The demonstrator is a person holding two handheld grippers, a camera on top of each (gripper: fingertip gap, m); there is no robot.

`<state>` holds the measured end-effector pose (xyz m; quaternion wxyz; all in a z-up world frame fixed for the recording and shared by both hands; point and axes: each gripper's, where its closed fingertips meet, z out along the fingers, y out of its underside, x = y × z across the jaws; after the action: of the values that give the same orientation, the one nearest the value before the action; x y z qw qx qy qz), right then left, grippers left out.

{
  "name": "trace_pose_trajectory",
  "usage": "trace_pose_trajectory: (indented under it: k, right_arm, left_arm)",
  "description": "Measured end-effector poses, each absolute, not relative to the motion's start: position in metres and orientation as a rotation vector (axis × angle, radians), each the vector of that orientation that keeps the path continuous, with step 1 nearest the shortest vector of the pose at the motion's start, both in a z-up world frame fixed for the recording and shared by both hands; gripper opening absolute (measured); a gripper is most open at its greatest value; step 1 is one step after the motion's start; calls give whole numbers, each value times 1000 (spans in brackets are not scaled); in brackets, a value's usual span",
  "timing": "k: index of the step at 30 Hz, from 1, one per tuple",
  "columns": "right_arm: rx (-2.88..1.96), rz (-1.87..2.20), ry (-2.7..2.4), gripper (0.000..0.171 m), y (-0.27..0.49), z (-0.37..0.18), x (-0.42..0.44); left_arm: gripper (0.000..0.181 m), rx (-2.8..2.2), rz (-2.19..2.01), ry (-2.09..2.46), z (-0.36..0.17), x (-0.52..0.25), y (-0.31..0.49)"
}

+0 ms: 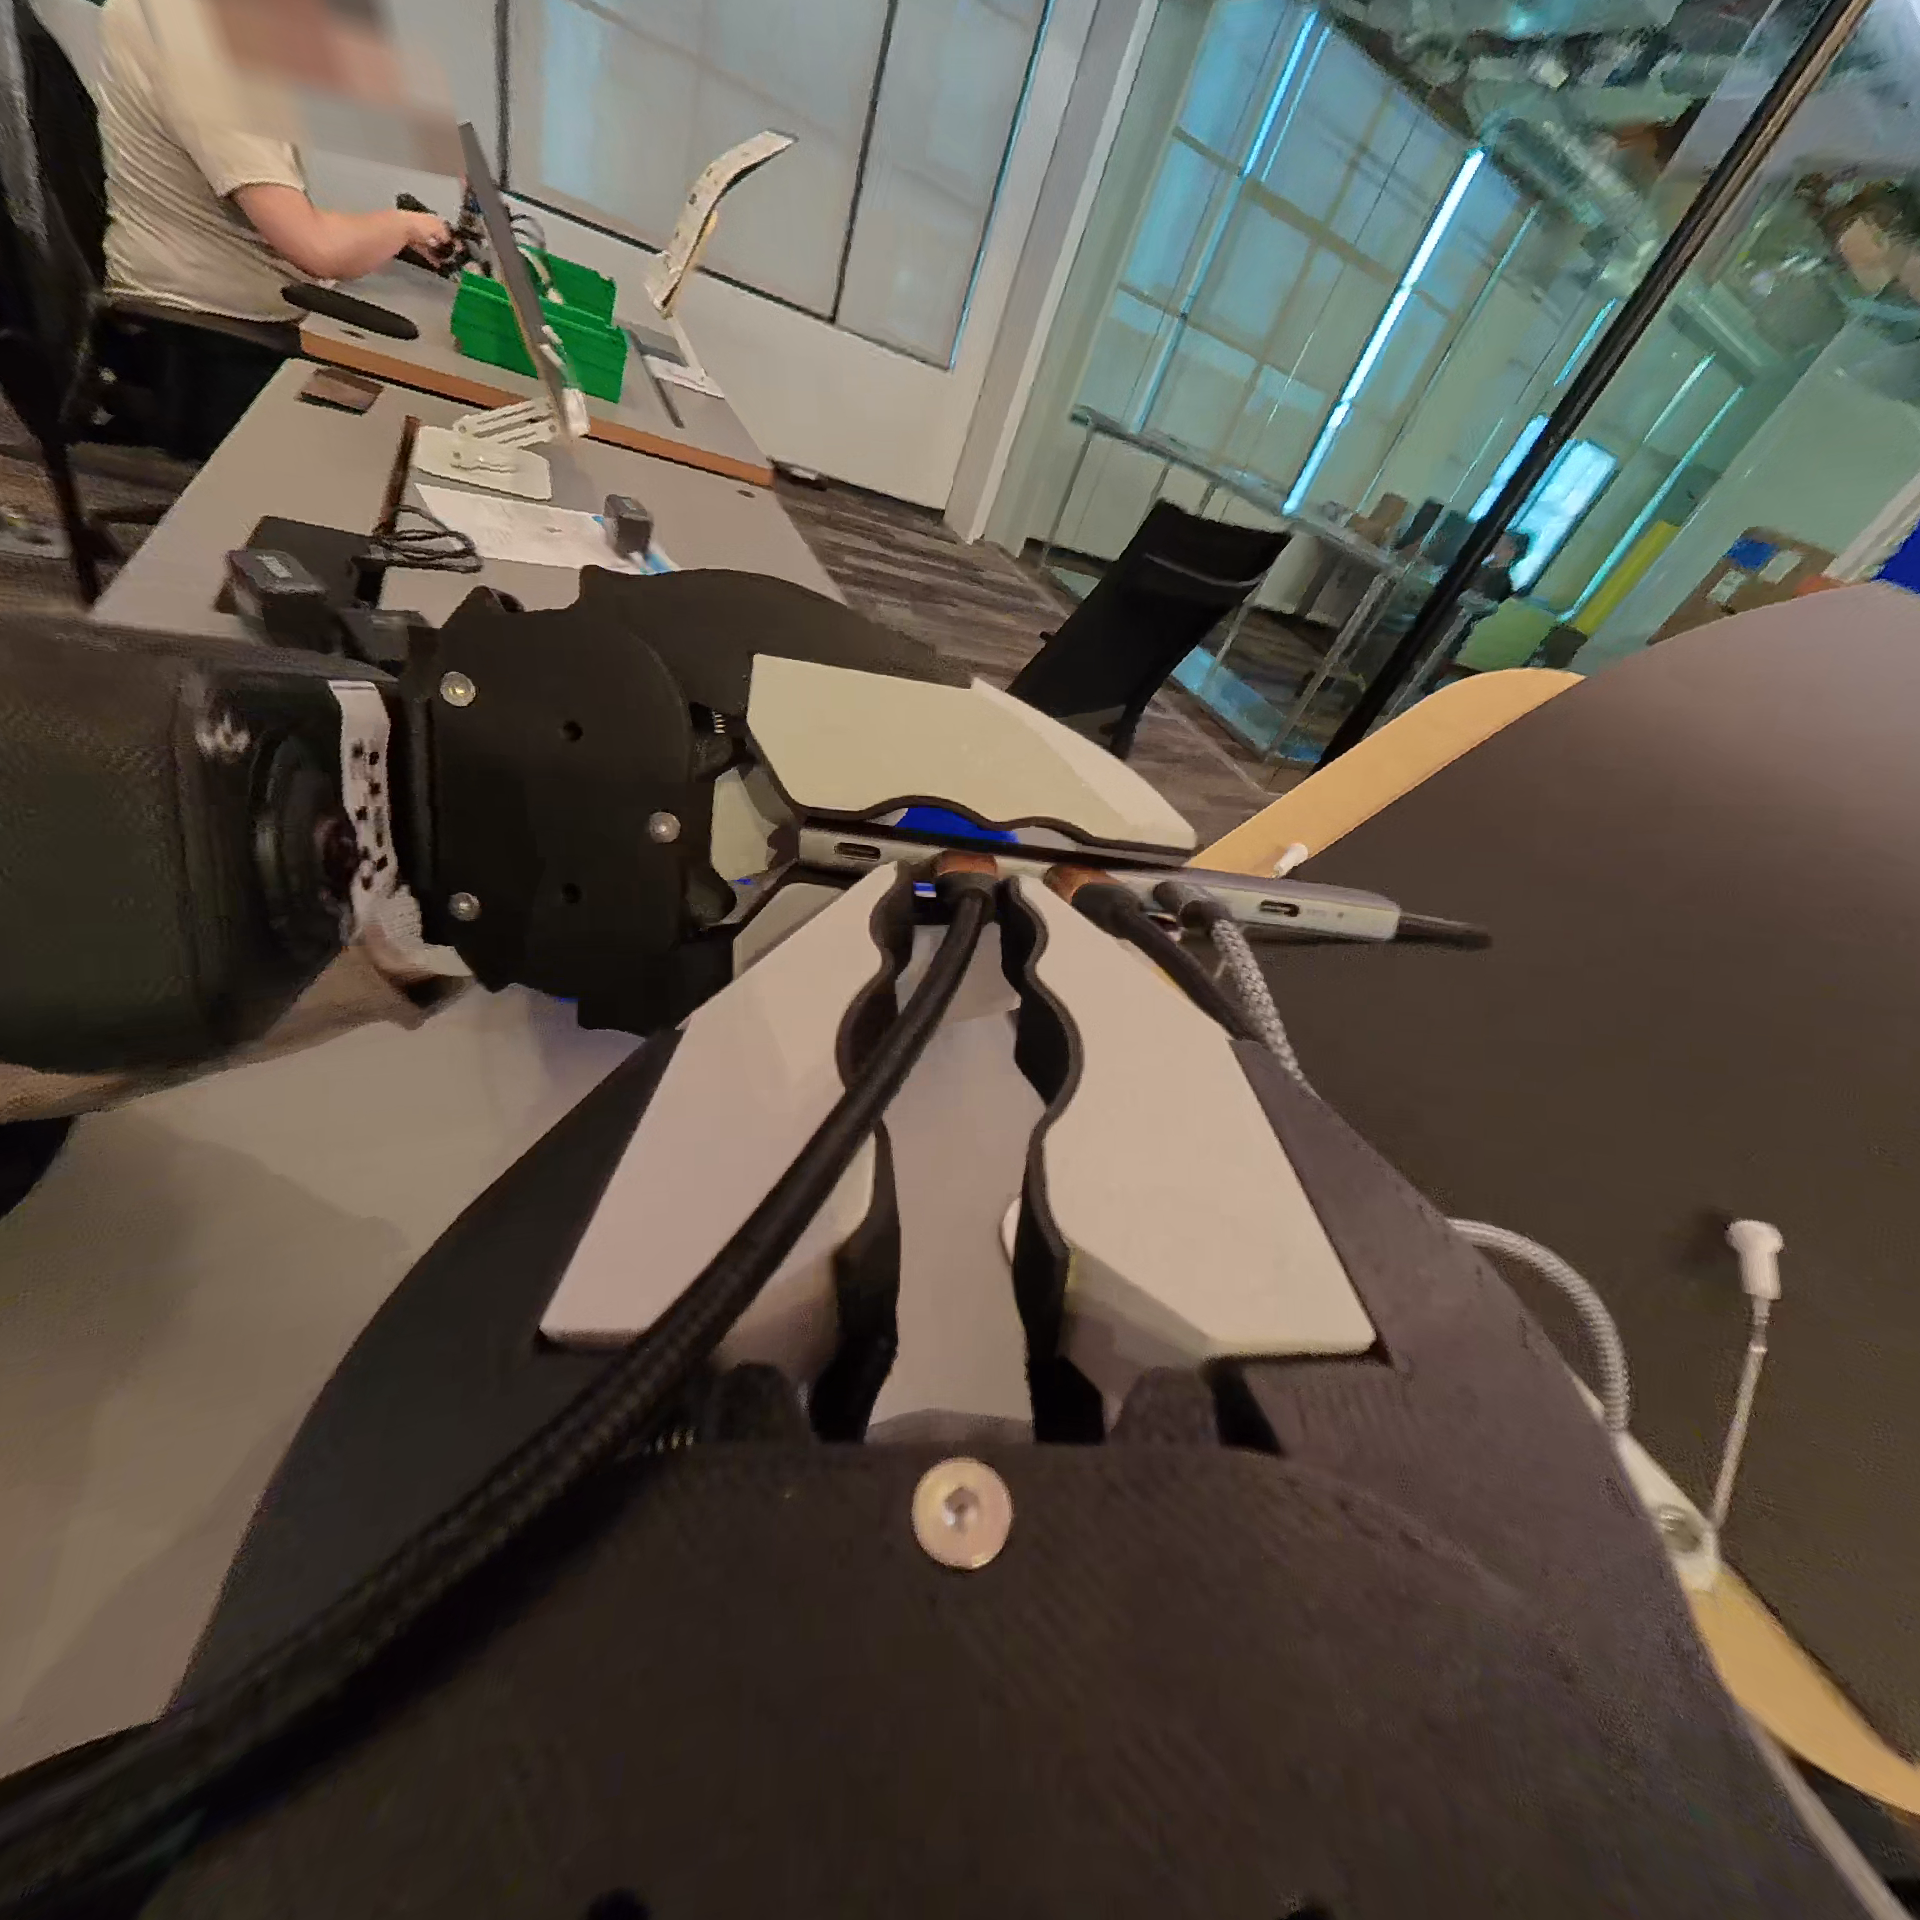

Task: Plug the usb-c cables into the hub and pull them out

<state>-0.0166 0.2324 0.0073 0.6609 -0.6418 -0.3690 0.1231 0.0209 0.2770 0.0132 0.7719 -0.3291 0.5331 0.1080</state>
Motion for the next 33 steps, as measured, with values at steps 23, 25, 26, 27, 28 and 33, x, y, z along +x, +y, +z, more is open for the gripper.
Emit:
trace_pose_trajectory:
  k: [23,25,26,27,28,33]
  right_arm:
    - [-1407,271,-789,10,236,12,-20]
    - [-1409,280,-786,10,236,12,-20]
    - [-1403,282,-783,10,236,12,-20]
    - [-1403,282,-779,11,237,12,-21]
    - [-1410,278,-778,13,238,11,-21]
    - [-1417,253,-771,11,239,10,-22]
  left_arm:
    - [16,-640,320,1179,14,15,278]
    - [16,-641,317,1184,14,15,277]
    - [15,-639,308,1183,14,15,276]
    - [15,-640,301,1189,14,15,276]
    - [15,-640,292,1197,12,15,276]
    - [15,-641,264,1193,11,14,278]
